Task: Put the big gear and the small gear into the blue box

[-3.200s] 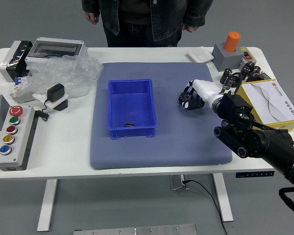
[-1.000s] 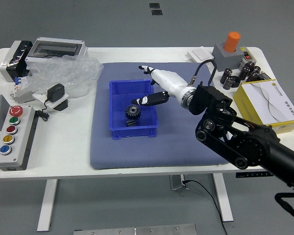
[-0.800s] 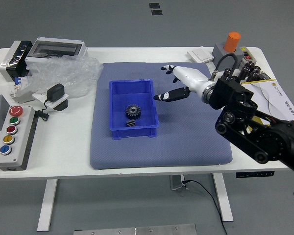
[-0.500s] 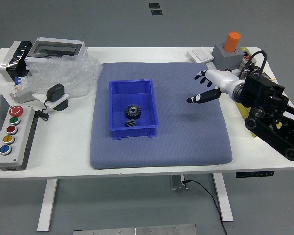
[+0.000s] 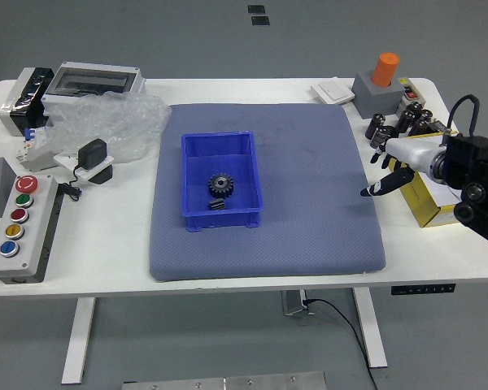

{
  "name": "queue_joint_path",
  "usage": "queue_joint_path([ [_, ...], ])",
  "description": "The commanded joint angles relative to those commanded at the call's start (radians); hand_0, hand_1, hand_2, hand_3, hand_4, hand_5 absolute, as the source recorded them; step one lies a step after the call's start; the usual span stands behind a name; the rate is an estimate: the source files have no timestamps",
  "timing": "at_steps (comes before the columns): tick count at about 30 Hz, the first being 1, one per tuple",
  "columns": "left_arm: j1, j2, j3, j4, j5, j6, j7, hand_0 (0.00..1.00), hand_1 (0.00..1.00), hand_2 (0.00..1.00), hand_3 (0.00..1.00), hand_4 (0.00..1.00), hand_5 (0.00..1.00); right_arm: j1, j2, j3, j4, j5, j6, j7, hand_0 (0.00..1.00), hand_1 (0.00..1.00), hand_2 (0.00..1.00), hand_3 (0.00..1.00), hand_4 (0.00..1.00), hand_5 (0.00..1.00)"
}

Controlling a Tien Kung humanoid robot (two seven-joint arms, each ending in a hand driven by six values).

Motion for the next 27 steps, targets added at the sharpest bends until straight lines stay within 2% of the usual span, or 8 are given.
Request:
queue_joint_path([
  [3,-0.001,0.0,-0.001,0.0,0.001,0.0,0.0,0.73,0.681,0.7,0.7,0.434,0.025,-0.003,-0.005,-0.005,0.005,-0.002,-0.004,0.007,0.646,0.588,0.649,0.71,0.881,0.437],
  [4,-0.002,0.0,-0.002,0.0,0.001,-0.001,-0.001,0.73,0.681,0.7,0.699,0.431,0.021,-0.004,-0.007,-0.006,0.006,-0.004,-0.007,0.01,0.646,0.521,0.564,0.608,0.725,0.3],
  [9,-0.002,-0.001,-0.001,0.0,0.001,-0.001,-0.001,0.73,0.681,0.7,0.699,0.431,0.021,-0.008,-0.009,-0.008,0.009,-0.02,-0.027,0.029,0.646,0.521,0.564,0.608,0.725,0.3],
  [10,-0.002,0.0,-0.001,0.0,0.001,0.0,-0.001,0.73,0.681,0.701,0.7,0.431,0.02,-0.009,-0.009,-0.008,0.01,-0.023,-0.031,0.033,0.611,0.481,0.498,0.507,0.666,0.218],
  [15,0.0,0.0,0.001,0.0,-0.001,0.001,0.0,0.73,0.681,0.701,0.7,0.431,0.02,-0.012,-0.008,-0.006,0.012,-0.044,-0.053,0.051,0.611,0.481,0.498,0.507,0.666,0.218],
  [16,-0.001,0.0,0.001,0.0,0.0,0.001,0.0,0.73,0.681,0.7,0.7,0.431,0.02,-0.012,-0.008,-0.006,0.013,-0.047,-0.056,0.054,0.562,0.463,0.466,0.455,0.6,0.135],
  [21,-0.001,-0.001,0.0,0.0,0.001,0.0,0.0,0.73,0.681,0.7,0.7,0.431,0.02,-0.015,-0.007,-0.003,0.014,-0.062,-0.084,0.074,0.562,0.463,0.466,0.455,0.6,0.135],
  [27,0.0,0.0,0.001,0.0,0.001,0.0,0.0,0.73,0.681,0.7,0.701,0.431,0.016,-0.016,-0.005,0.0,0.014,-0.07,-0.102,0.085,0.524,0.451,0.439,0.414,0.61,0.054],
])
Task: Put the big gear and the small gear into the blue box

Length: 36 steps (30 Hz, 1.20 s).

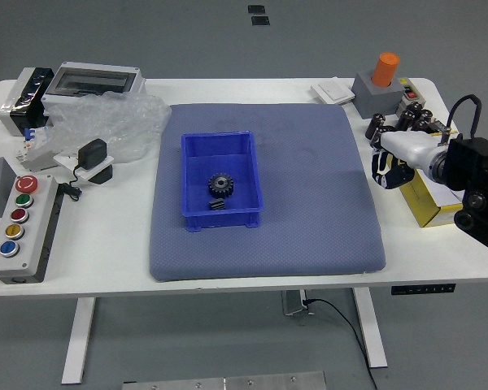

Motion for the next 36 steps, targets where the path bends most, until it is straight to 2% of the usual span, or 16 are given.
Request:
queue_joint_path([
  [1,0.0,0.0,0.0,0.0,0.0,0.0,0.0,0.73,0.681,0.7,0.7,0.43,0.016,0.0,0.0,0.0,0.0,-0.001,-0.002,0.001,0.519,0.45,0.436,0.416,0.636,0.003],
  [6,-0.001,-0.001,-0.001,0.0,0.002,-0.001,0.0,0.73,0.681,0.7,0.7,0.43,0.016,-0.002,0.0,0.007,0.0,-0.003,-0.003,0.001,0.519,0.45,0.436,0.416,0.636,0.003],
  [7,-0.001,-0.001,0.0,0.0,0.002,-0.001,0.0,0.73,0.681,0.7,0.701,0.43,0.016,-0.003,0.0,0.01,0.0,-0.004,-0.001,0.0,0.559,0.473,0.46,0.44,0.624,0.048],
  [12,0.001,0.0,0.001,0.0,0.002,0.0,0.0,0.73,0.681,0.7,0.701,0.43,0.016,-0.009,0.0,0.027,0.002,-0.003,0.016,-0.015,0.559,0.473,0.46,0.44,0.624,0.048],
  [13,0.001,0.0,0.001,0.0,0.002,0.0,0.0,0.73,0.681,0.698,0.7,0.431,0.015,-0.011,0.0,0.033,0.003,-0.004,0.02,-0.018,0.629,0.513,0.513,0.502,0.634,0.123],
  [18,0.001,-0.001,0.001,0.0,0.004,0.0,-0.001,0.73,0.681,0.698,0.7,0.431,0.015,-0.022,0.001,0.066,0.008,-0.015,0.036,-0.034,0.629,0.513,0.513,0.502,0.634,0.123],
  [19,0.001,-0.001,0.001,0.0,0.004,0.0,-0.001,0.729,0.681,0.698,0.701,0.431,0.015,-0.024,0.001,0.074,0.009,-0.018,0.039,-0.036,0.678,0.574,0.578,0.603,0.687,0.193],
  [24,0.002,-0.001,0.001,0.0,0.004,0.0,-0.002,0.729,0.681,0.698,0.701,0.431,0.015,-0.038,0.002,0.109,0.021,-0.035,0.058,-0.052,0.678,0.574,0.578,0.603,0.687,0.193],
  [25,0.002,-0.001,0.001,0.0,0.004,0.0,-0.002,0.73,0.681,0.698,0.7,0.431,0.016,-0.042,0.003,0.119,0.024,-0.039,0.063,-0.056,0.669,0.612,0.683,0.735,0.727,0.177],
  [30,0.001,-0.001,0.001,0.0,0.003,0.0,-0.004,0.73,0.681,0.698,0.7,0.431,0.016,-0.062,0.004,0.179,0.043,-0.071,0.086,-0.076,0.669,0.612,0.683,0.735,0.727,0.177],
  [31,0.001,-0.001,0.002,0.0,0.002,0.0,-0.004,0.73,0.68,0.695,0.7,0.43,0.016,-0.067,0.005,0.193,0.048,-0.079,0.09,-0.08,0.664,0.631,0.731,0.785,0.722,0.185],
  [36,0.002,-0.001,0.004,0.0,-0.001,0.002,-0.005,0.73,0.68,0.695,0.7,0.43,0.016,-0.101,0.013,0.289,0.084,-0.127,0.098,-0.089,0.664,0.631,0.731,0.785,0.722,0.185],
])
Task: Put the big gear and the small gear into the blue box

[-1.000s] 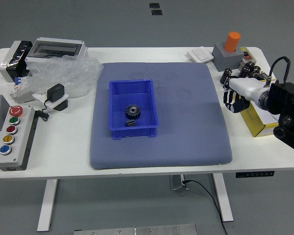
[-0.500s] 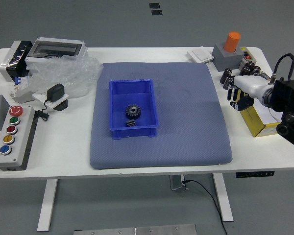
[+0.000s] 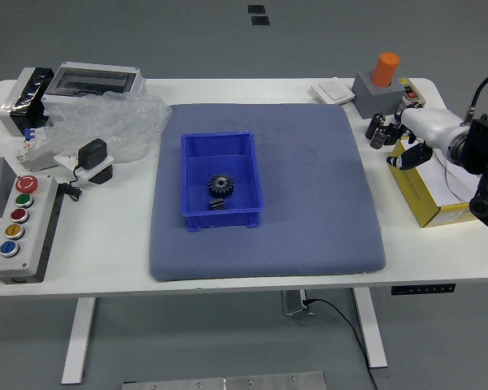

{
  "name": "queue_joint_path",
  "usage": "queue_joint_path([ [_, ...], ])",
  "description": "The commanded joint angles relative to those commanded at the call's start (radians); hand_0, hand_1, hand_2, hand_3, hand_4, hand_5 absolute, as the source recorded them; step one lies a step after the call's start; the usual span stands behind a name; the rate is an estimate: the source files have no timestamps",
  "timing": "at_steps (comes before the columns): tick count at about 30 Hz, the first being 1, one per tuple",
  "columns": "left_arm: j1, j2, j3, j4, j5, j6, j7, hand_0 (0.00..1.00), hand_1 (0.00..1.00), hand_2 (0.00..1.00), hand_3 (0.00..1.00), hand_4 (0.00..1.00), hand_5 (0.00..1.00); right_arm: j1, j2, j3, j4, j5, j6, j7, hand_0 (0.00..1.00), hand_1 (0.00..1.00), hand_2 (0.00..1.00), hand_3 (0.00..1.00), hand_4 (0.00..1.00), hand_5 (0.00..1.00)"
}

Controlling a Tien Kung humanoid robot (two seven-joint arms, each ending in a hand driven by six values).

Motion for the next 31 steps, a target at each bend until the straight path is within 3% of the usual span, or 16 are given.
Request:
queue_joint_path([
  [6,0.003,-0.003,0.001,0.0,-0.001,0.001,-0.001,0.729,0.681,0.695,0.699,0.431,0.017,-0.062,0.032,0.138,0.034,-0.057,-0.051,0.033,0.662,0.648,0.757,0.817,0.709,0.177],
  [12,0.005,-0.009,-0.002,0.0,0.002,-0.001,-0.004,0.729,0.68,0.694,0.698,0.431,0.017,-0.137,0.105,0.3,0.064,-0.118,-0.151,0.1,0.657,0.648,0.753,0.818,0.711,0.17],
  [18,0.006,-0.013,0.003,0.0,0.0,0.001,-0.009,0.729,0.681,0.695,0.698,0.432,0.016,-0.197,0.174,0.463,0.132,-0.168,-0.217,0.159,0.654,0.644,0.748,0.81,0.711,0.176],
  [25,0.01,-0.017,0.011,0.0,-0.006,0.005,-0.014,0.729,0.679,0.69,0.695,0.431,0.018,-0.275,0.273,0.64,0.201,-0.157,-0.284,0.25,0.659,0.634,0.735,0.792,0.725,0.199],
  [31,0.014,-0.019,0.015,0.0,-0.006,0.006,-0.015,0.729,0.679,0.69,0.695,0.431,0.018,-0.299,0.309,0.717,0.207,-0.12,-0.316,0.284,0.659,0.634,0.735,0.792,0.725,0.199],
])
